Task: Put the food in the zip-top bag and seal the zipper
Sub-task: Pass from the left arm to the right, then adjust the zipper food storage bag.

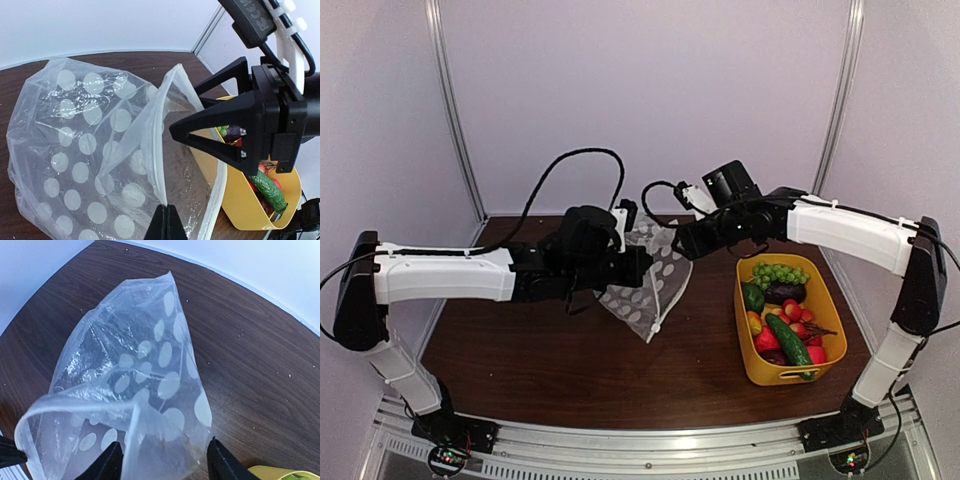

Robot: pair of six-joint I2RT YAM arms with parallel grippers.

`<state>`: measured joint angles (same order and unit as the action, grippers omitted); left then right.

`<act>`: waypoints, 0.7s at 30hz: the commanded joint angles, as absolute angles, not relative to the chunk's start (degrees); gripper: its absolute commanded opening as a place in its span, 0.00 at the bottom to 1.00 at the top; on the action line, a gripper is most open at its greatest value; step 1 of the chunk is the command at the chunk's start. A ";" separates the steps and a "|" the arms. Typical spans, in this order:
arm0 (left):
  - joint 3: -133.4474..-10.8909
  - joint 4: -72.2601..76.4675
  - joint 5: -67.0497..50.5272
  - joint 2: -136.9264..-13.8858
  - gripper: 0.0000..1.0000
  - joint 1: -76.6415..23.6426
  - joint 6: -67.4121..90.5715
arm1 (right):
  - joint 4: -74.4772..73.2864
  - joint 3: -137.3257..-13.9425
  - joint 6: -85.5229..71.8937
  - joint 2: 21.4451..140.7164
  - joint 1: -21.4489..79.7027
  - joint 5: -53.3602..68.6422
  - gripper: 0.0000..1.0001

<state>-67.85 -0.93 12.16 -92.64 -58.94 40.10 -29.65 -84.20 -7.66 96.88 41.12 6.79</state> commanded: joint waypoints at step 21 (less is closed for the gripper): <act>-42.77 11.57 5.97 -65.35 0.82 -44.18 36.98 | -19.23 -80.24 5.97 91.09 38.66 34.55 0.00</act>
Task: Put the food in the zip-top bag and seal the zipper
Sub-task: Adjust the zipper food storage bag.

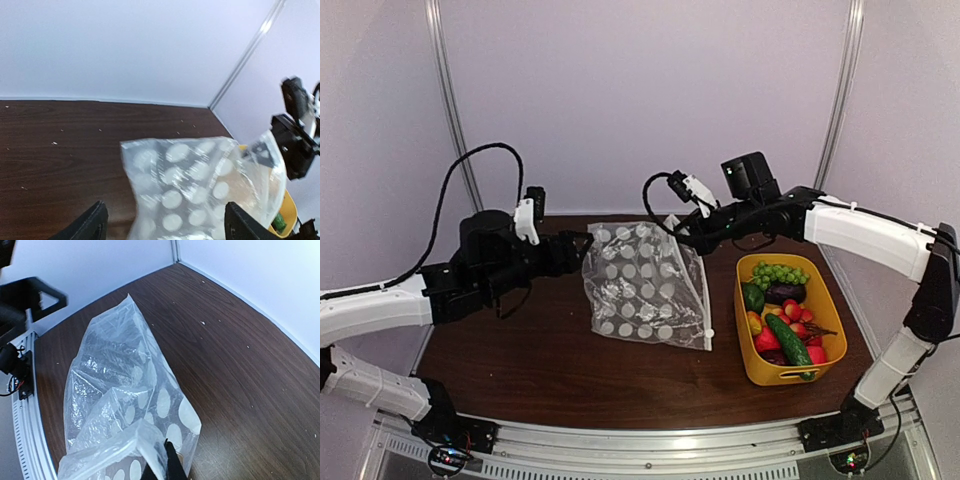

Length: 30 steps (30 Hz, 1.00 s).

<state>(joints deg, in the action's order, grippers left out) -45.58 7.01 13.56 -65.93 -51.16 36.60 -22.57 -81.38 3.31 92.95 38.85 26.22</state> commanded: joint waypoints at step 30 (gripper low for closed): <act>-50.70 13.79 16.58 -73.32 0.71 -46.37 35.64 | -7.68 -74.79 -13.27 88.85 33.79 33.81 0.00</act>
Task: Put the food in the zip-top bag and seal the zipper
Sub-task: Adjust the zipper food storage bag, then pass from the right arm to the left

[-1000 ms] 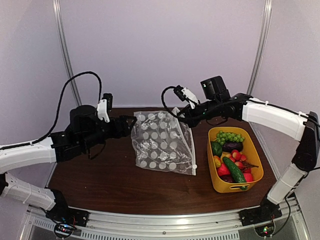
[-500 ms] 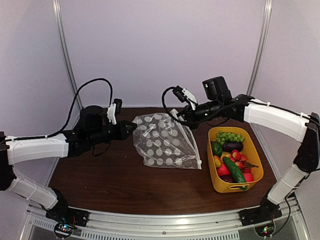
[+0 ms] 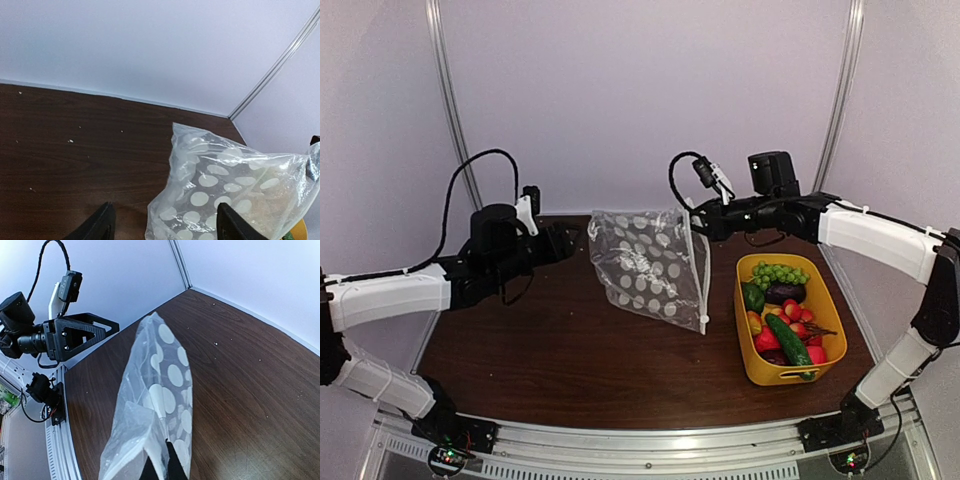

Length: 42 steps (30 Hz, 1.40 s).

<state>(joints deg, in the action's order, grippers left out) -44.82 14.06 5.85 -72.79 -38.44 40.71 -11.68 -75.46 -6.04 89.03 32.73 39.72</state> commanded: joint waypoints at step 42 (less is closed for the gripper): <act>-99.42 -7.75 29.77 -117.73 0.40 -63.37 31.03 | -16.84 -77.18 -35.76 88.12 34.72 4.89 0.00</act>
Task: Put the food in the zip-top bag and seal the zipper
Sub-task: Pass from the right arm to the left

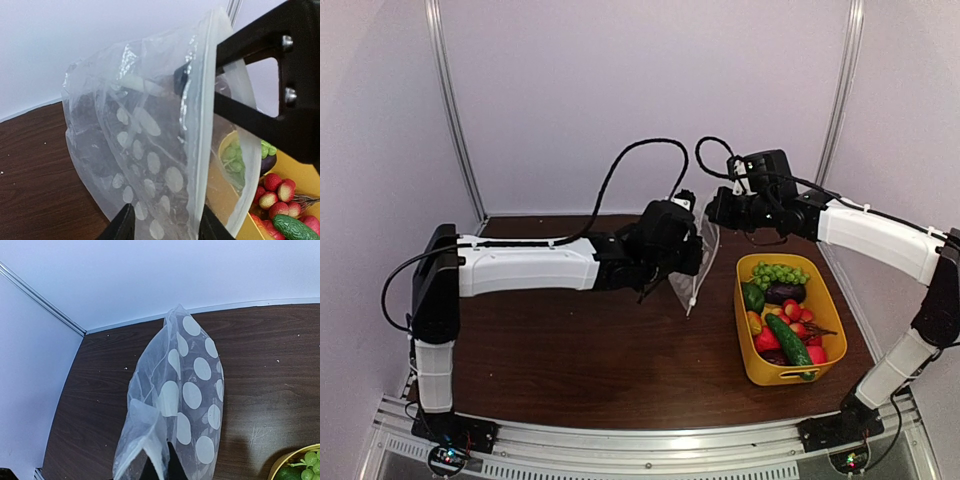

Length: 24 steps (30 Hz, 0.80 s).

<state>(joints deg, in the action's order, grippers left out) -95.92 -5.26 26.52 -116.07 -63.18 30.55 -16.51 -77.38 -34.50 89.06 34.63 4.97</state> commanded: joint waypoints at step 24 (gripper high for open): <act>-88.52 -14.59 33.12 -102.91 0.00 -58.61 25.36 | -16.21 -76.14 -13.41 85.77 30.90 32.03 0.45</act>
